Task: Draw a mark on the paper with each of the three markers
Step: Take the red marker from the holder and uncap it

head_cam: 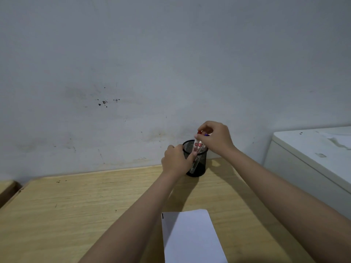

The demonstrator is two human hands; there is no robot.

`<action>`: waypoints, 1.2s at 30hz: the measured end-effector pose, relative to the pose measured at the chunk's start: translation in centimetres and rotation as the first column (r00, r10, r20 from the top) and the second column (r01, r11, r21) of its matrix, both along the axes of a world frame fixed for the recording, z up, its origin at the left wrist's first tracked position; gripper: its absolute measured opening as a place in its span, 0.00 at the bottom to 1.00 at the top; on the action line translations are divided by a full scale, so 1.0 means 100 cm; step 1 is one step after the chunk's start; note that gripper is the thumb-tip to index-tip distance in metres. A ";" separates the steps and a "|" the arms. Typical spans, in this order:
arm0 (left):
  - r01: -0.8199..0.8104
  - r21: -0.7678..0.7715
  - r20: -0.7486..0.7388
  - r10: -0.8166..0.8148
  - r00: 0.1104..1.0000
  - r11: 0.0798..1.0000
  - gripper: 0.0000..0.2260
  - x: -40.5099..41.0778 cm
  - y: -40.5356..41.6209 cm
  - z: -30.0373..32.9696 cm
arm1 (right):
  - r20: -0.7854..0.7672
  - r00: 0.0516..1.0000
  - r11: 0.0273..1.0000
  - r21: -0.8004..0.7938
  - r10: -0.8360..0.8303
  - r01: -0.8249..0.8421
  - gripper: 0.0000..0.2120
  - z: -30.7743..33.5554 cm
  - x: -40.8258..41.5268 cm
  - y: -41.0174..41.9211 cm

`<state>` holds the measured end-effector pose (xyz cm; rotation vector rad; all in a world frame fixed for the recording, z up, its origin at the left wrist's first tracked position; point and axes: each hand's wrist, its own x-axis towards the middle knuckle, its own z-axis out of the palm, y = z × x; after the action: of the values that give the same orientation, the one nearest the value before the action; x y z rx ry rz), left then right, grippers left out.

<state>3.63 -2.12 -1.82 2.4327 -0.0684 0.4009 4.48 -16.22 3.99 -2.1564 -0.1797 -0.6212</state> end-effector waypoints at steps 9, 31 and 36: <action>0.255 -0.839 0.168 -0.218 0.961 0.480 0.06 -0.067 0.006 0.032 | 0.279 0.957 0.905 0.423 -0.076 -0.052 0.13 -0.010 -0.084 -0.001; 0.390 -0.455 0.371 -0.227 0.901 0.801 0.10 -0.173 0.036 0.045 | 0.158 0.971 0.856 0.460 0.181 -0.234 0.07 -0.012 -0.163 0.038; 0.309 -0.447 0.316 -0.175 0.932 0.839 0.11 -0.180 0.049 0.034 | 0.163 0.978 0.820 0.536 0.131 -0.199 0.08 -0.012 -0.167 0.041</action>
<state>-14.35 2.74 1.57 1.8254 -0.3493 0.5484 -12.25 -12.10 2.76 -1.5257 -0.2197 -0.6110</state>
